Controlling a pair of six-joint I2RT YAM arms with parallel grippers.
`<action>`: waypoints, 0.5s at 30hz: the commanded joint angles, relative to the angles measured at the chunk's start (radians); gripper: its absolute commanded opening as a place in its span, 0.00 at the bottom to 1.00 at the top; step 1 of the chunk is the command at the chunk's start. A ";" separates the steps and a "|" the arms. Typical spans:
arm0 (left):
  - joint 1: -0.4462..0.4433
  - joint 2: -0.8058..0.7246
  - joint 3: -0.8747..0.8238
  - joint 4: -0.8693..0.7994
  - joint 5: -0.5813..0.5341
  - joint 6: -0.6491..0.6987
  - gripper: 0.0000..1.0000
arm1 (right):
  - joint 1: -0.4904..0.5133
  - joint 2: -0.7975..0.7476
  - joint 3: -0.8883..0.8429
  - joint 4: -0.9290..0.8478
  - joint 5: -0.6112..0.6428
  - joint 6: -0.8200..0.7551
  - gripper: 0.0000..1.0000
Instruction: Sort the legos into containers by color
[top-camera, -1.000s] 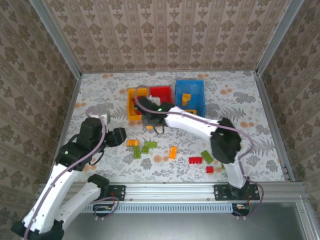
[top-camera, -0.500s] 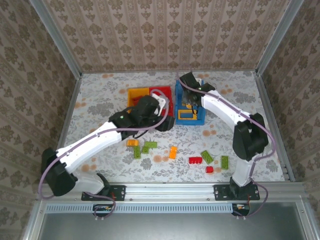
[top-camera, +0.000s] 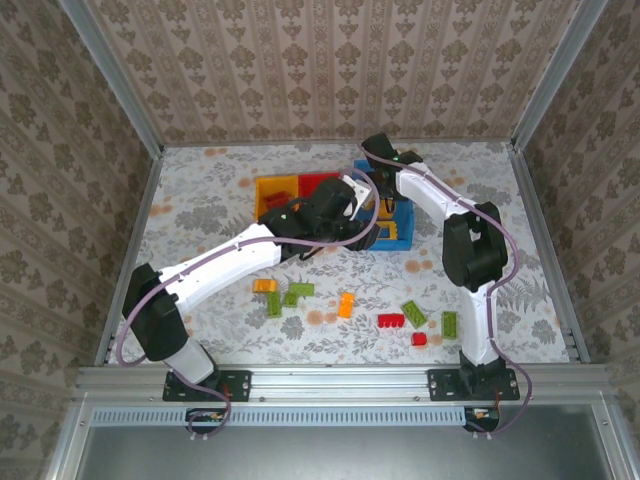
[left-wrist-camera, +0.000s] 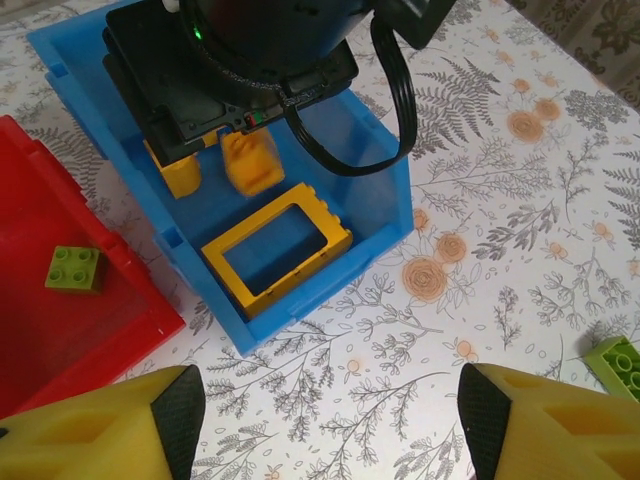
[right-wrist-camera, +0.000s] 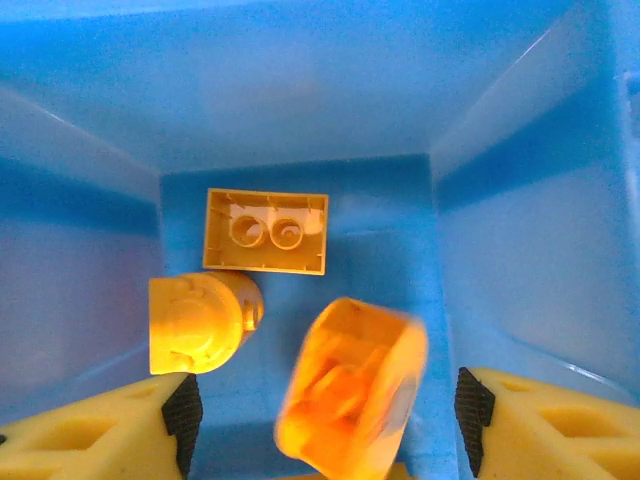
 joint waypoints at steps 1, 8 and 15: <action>-0.003 -0.037 -0.021 -0.024 -0.051 0.010 0.71 | -0.001 -0.088 0.015 -0.048 -0.015 -0.001 0.74; 0.004 -0.125 -0.154 -0.057 -0.044 -0.017 0.72 | 0.012 -0.326 -0.120 -0.006 -0.038 -0.002 0.74; -0.041 -0.082 -0.239 -0.053 0.146 0.150 0.72 | 0.019 -0.674 -0.467 0.048 -0.176 -0.023 0.73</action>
